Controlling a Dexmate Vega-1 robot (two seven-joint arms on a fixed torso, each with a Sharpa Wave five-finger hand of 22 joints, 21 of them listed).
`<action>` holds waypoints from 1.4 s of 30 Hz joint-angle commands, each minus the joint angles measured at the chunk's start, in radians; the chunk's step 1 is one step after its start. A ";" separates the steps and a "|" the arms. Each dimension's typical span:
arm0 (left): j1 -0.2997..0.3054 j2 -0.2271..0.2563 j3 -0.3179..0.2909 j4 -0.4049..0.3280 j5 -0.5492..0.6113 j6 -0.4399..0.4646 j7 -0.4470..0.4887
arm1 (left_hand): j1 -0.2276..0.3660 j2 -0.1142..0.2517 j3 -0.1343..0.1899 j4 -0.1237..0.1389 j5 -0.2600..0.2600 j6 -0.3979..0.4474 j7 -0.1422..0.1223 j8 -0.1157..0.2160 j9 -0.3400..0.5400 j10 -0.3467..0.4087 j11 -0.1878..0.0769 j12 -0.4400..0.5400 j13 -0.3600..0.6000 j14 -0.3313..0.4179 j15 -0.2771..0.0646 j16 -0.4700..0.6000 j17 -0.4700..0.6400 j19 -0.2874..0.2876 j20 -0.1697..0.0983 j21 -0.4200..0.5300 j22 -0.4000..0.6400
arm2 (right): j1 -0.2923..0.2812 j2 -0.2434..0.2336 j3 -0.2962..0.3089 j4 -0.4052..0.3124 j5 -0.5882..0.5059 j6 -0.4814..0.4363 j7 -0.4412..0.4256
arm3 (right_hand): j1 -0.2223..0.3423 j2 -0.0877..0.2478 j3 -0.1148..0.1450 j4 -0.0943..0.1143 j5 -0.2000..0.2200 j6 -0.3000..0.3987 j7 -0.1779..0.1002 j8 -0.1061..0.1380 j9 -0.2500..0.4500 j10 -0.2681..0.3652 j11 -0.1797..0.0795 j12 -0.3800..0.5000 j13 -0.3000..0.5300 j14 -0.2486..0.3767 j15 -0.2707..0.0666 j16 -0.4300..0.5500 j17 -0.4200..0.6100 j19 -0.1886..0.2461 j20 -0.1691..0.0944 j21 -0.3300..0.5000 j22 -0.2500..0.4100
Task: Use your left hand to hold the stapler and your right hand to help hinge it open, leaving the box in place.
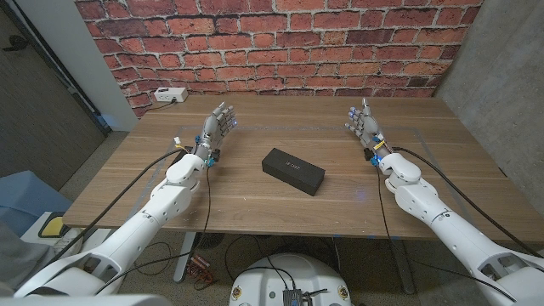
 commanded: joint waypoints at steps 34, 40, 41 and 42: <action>0.072 0.059 -0.013 -0.077 0.182 -0.048 0.186 | 0.083 -0.056 0.003 -0.062 0.011 0.009 0.005 0.013 -0.012 0.027 -0.037 0.009 -0.004 0.001 -0.036 0.001 0.001 0.028 -0.030 0.005 0.002 | -0.022 -0.016 -0.011 -0.023 -0.051 0.033 -0.025 | 0.054 0.004 0.012 -0.027 0.004 0.010 -0.003 0.011 -0.008 0.014 0.000 -0.003 -0.019 -0.022 -0.013 -0.001 -0.030 -0.022 -0.020 -0.003 0.003; 0.105 0.090 -0.027 -0.123 0.211 -0.035 0.222 | 0.089 -0.060 0.002 -0.063 0.011 0.011 0.006 0.013 -0.012 0.026 -0.031 0.008 -0.004 -0.001 -0.035 0.000 0.001 0.029 -0.033 0.005 0.002 | 0.001 0.001 -0.032 0.002 -0.066 0.040 -0.010 | 0.059 0.004 0.014 -0.030 0.003 0.014 -0.004 0.012 -0.009 0.015 -0.004 -0.004 -0.022 -0.022 -0.019 0.000 -0.035 -0.024 -0.023 -0.003 0.002; 0.108 0.094 -0.029 -0.129 0.216 -0.031 0.227 | 0.089 -0.061 0.002 -0.063 0.011 0.012 0.006 0.014 -0.012 0.025 -0.030 0.007 -0.004 0.000 -0.034 0.000 0.001 0.029 -0.033 0.005 0.002 | 0.004 0.002 -0.034 0.003 -0.072 0.042 -0.012 | 0.059 0.004 0.014 -0.030 0.003 0.014 -0.004 0.012 -0.009 0.015 -0.003 -0.004 -0.022 -0.022 -0.019 0.000 -0.036 -0.024 -0.023 -0.002 0.002; 0.109 0.094 -0.030 -0.130 0.216 -0.030 0.227 | 0.090 -0.061 0.002 -0.063 0.012 0.012 0.006 0.014 -0.012 0.025 -0.030 0.007 -0.004 0.000 -0.034 0.000 0.001 0.029 -0.033 0.005 0.002 | 0.004 0.002 -0.034 0.004 -0.072 0.042 -0.012 | 0.060 0.004 0.014 -0.030 0.003 0.014 -0.004 0.012 -0.009 0.016 -0.004 -0.004 -0.023 -0.022 -0.019 0.000 -0.036 -0.024 -0.023 -0.002 0.002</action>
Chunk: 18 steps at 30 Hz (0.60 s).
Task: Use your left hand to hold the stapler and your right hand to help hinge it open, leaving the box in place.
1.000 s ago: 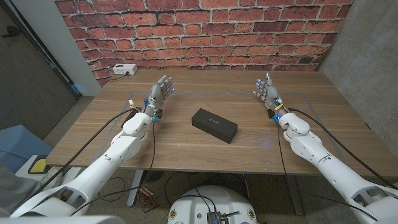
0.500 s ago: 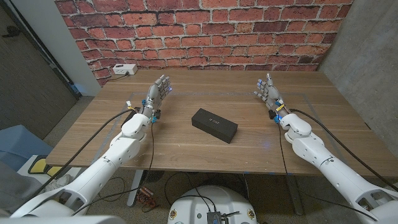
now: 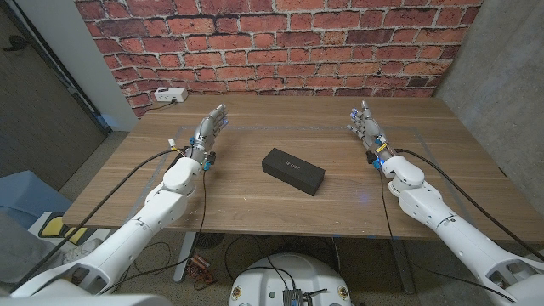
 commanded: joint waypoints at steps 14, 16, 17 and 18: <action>0.084 0.078 -0.026 -0.146 0.152 0.117 0.185 | 0.023 -0.014 -0.003 -0.001 0.005 0.017 0.014 0.006 -0.001 0.016 0.003 0.012 0.002 0.006 -0.034 0.002 0.001 0.010 -0.008 0.006 0.000 | 0.050 0.016 -0.038 0.042 -0.062 0.010 -0.003 | 0.024 0.006 0.003 -0.013 0.001 0.016 -0.004 0.006 0.001 0.015 0.002 -0.003 -0.007 -0.006 -0.007 0.004 -0.009 0.001 0.006 0.001 0.002; 0.085 0.078 -0.026 -0.146 0.159 0.120 0.190 | 0.025 -0.013 -0.003 0.000 0.005 0.019 0.015 0.007 -0.001 0.019 0.001 0.013 0.002 0.009 -0.034 0.003 0.001 0.011 -0.007 0.006 0.000 | 0.054 0.015 -0.041 0.044 -0.064 0.006 0.000 | 0.026 0.006 0.004 -0.014 0.001 0.015 -0.003 0.006 0.000 0.015 0.003 -0.004 -0.008 -0.006 -0.007 0.004 -0.010 0.001 0.010 0.001 0.002; 0.087 0.078 -0.026 -0.150 0.164 0.126 0.197 | 0.026 -0.013 -0.003 0.000 0.005 0.020 0.015 0.007 -0.001 0.020 0.000 0.013 0.002 0.009 -0.034 0.003 0.001 0.012 -0.007 0.006 0.000 | 0.056 0.014 -0.043 0.044 -0.065 0.003 0.001 | 0.026 0.006 0.004 -0.015 0.001 0.015 -0.003 0.006 0.000 0.015 0.003 -0.004 -0.008 -0.006 -0.007 0.004 -0.011 0.001 0.011 0.001 0.002; 0.088 0.079 -0.025 -0.154 0.170 0.129 0.203 | 0.026 -0.012 -0.003 0.001 0.005 0.021 0.015 0.007 -0.001 0.020 0.000 0.013 0.002 0.009 -0.034 0.003 0.001 0.012 -0.008 0.006 0.000 | 0.056 0.013 -0.043 0.043 -0.067 0.002 -0.001 | 0.027 0.006 0.005 -0.015 0.001 0.015 -0.003 0.006 0.000 0.015 0.003 -0.004 -0.008 -0.006 -0.005 0.004 -0.012 0.001 0.011 0.001 0.002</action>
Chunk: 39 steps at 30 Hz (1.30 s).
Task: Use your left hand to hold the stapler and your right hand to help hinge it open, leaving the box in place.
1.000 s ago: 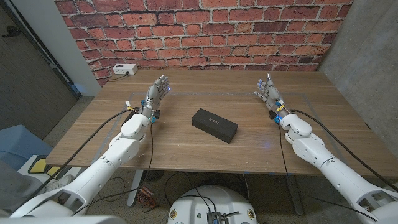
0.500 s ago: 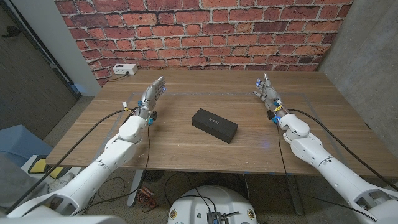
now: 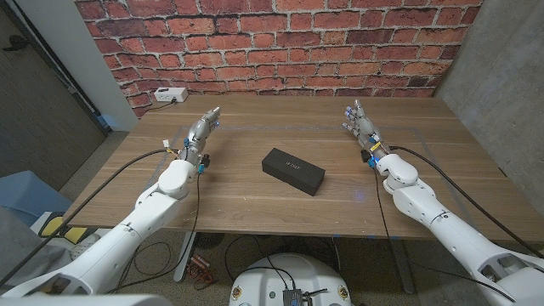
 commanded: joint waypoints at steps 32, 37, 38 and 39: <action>0.088 0.098 -0.011 -0.188 0.218 0.208 0.169 | 0.031 0.008 -0.004 0.006 0.006 0.019 0.002 0.007 0.000 0.032 0.003 0.011 0.002 0.006 -0.028 0.000 0.003 0.003 0.004 0.002 0.001 | 0.028 0.007 -0.021 0.027 -0.039 -0.003 -0.010 | 0.027 0.007 0.004 -0.017 -0.003 0.013 0.002 0.005 0.000 0.009 0.006 -0.006 -0.008 -0.006 -0.003 0.007 -0.020 0.000 0.005 0.002 0.002; 0.098 0.102 -0.013 -0.197 0.239 0.221 0.188 | 0.034 0.008 -0.005 0.006 0.006 0.022 0.001 0.007 0.000 0.036 0.003 0.012 0.002 0.009 -0.028 0.002 0.003 0.003 0.007 0.002 0.001 | 0.029 0.009 -0.023 0.032 -0.043 0.002 -0.010 | 0.029 0.006 0.005 -0.018 -0.003 0.014 0.002 0.005 -0.001 0.009 0.006 -0.006 -0.009 -0.004 -0.003 0.007 -0.022 -0.001 0.006 0.002 0.002; 0.099 0.102 -0.014 -0.197 0.240 0.223 0.188 | 0.034 0.008 -0.005 0.006 0.006 0.022 0.001 0.007 0.000 0.036 0.003 0.012 0.002 0.010 -0.027 0.002 0.003 0.004 0.007 0.002 0.001 | 0.029 0.009 -0.023 0.032 -0.043 0.003 -0.010 | 0.029 0.006 0.005 -0.018 -0.004 0.015 0.001 0.006 -0.001 0.009 0.006 -0.007 -0.009 -0.004 -0.003 0.008 -0.022 -0.001 0.005 0.002 0.002; 0.103 0.102 -0.015 -0.202 0.248 0.229 0.198 | 0.034 0.008 -0.005 0.006 0.006 0.022 0.001 0.007 0.000 0.036 0.002 0.012 0.002 0.010 -0.027 0.002 0.003 0.003 0.007 0.002 0.001 | 0.028 0.009 -0.022 0.031 -0.042 0.000 -0.011 | 0.029 0.006 0.005 -0.019 -0.004 0.014 0.001 0.006 -0.001 0.010 0.006 -0.006 -0.009 -0.004 -0.003 0.008 -0.023 -0.001 0.006 0.002 0.002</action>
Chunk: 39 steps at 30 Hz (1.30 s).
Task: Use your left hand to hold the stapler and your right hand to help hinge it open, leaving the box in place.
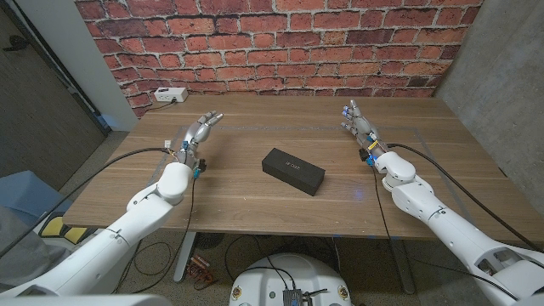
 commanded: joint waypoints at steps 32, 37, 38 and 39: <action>0.050 0.037 -0.008 -0.105 0.186 0.171 0.145 | 0.038 -0.007 -0.013 0.007 0.005 -0.010 0.040 -0.004 0.000 0.041 -0.008 0.012 0.006 0.027 -0.046 0.004 0.003 0.048 -0.024 0.012 0.000 | -0.001 0.003 0.002 0.008 0.003 -0.001 -0.005 | 0.021 -0.003 0.003 -0.013 -0.009 0.015 -0.008 0.006 -0.002 0.010 -0.007 -0.001 -0.009 0.001 -0.013 0.011 -0.020 0.010 -0.004 0.006 0.003; 0.052 0.042 -0.007 -0.111 0.206 0.178 0.151 | 0.046 -0.004 -0.014 0.007 0.006 -0.035 0.068 -0.013 -0.001 0.041 -0.005 0.011 0.006 0.026 -0.048 0.002 0.002 0.048 -0.023 0.009 0.000 | -0.003 0.001 0.003 0.006 0.003 0.000 -0.008 | 0.021 -0.003 0.004 -0.013 -0.010 0.014 -0.008 0.006 -0.002 0.011 -0.009 -0.001 -0.009 0.001 -0.014 0.011 -0.023 0.008 -0.002 0.006 0.003; 0.053 0.044 -0.007 -0.114 0.209 0.183 0.151 | 0.048 -0.003 -0.014 0.007 0.006 -0.039 0.072 -0.014 -0.001 0.039 -0.002 0.010 0.006 0.025 -0.047 0.002 0.002 0.047 -0.022 0.009 0.000 | -0.004 0.000 0.004 0.003 0.006 -0.003 -0.007 | 0.021 -0.003 0.004 -0.014 -0.010 0.015 -0.009 0.006 -0.002 0.011 -0.010 -0.001 -0.009 0.001 -0.013 0.011 -0.023 0.008 -0.002 0.006 0.003; 0.055 0.046 -0.007 -0.117 0.214 0.189 0.152 | 0.050 -0.001 -0.013 0.007 0.007 -0.040 0.074 -0.014 -0.001 0.040 -0.001 0.010 0.007 0.025 -0.045 0.001 0.002 0.048 -0.022 0.009 0.000 | -0.005 0.000 0.004 0.003 0.005 -0.001 -0.006 | 0.021 -0.003 0.004 -0.014 -0.010 0.015 -0.009 0.006 -0.002 0.012 -0.010 -0.001 -0.010 0.001 -0.013 0.011 -0.023 0.008 -0.002 0.006 0.003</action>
